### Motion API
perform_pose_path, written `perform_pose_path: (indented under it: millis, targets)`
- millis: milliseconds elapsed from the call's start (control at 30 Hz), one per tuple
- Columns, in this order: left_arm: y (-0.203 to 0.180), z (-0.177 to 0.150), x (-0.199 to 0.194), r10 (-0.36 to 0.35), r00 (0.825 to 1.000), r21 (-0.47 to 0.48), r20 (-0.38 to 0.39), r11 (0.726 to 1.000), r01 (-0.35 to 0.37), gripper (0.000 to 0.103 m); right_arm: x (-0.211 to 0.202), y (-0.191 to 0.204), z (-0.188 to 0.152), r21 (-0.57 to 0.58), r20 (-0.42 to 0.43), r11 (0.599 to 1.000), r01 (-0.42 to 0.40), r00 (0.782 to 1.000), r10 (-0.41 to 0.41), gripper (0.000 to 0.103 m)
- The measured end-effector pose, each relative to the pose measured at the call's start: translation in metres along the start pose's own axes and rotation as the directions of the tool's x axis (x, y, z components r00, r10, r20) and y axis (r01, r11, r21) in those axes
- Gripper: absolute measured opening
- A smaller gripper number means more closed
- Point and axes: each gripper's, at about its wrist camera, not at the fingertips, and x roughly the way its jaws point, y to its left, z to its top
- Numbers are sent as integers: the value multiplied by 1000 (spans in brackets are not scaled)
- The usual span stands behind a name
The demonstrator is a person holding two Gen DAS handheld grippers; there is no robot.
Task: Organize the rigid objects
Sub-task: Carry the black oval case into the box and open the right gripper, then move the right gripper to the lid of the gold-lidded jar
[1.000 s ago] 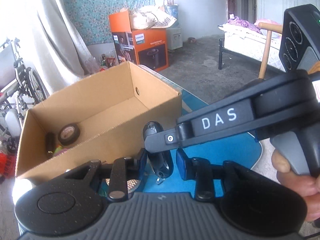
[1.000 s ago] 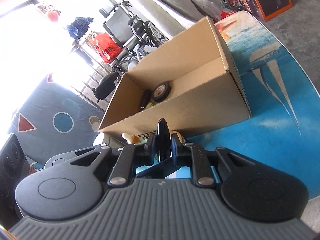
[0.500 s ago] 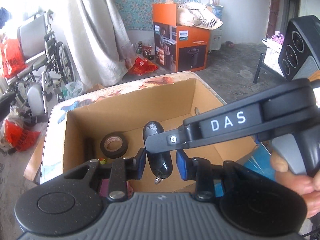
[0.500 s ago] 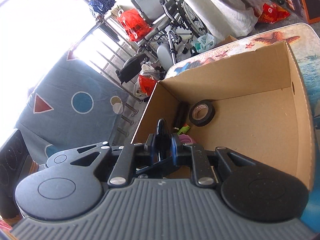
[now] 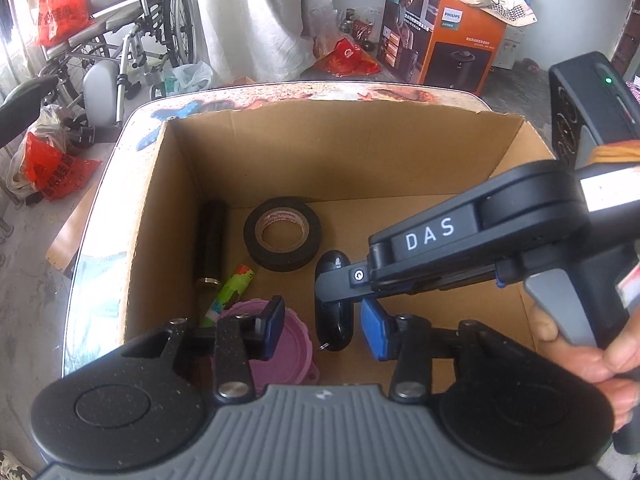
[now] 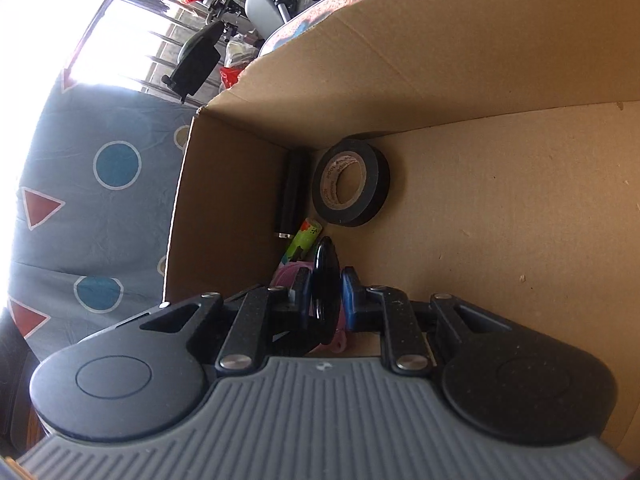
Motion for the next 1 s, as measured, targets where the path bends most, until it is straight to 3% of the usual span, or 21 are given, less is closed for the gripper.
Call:
perform_pose_path:
  millis: [200,267,500,667,800,900,1000]
  targets:
    - [-1,-2,-14,-15,999,-17,39,1000,16,48,7,0,2,31,-14,999,28,1000,-28,22]
    - [0,-5,-23,-35,997,-30,64,999,37,49,2,-1,-2,26,15,999,23,1000,-23,31]
    - [-12,-31,-76,-112,975,14,192,994,111,53,-55,-10,-26,41,157,993,-108,982,100,32]
    - [-24,-68,-110,-183,951,99,251,982,163,55,-116,-11,-75,5,279,979,-205,940,196,32]
    - [-34,-98,-117,-257,938,161,231,961,224,55,-157,-25,-125,-7,350,970,-242,908,229,32]
    - [-43,-120,-112,-297,934,208,198,944,256,56,-168,-37,-159,3,386,972,-233,897,214,32]
    - [-57,-141,-97,-289,943,260,163,935,241,56,-166,-48,-187,13,411,982,-189,896,167,32]
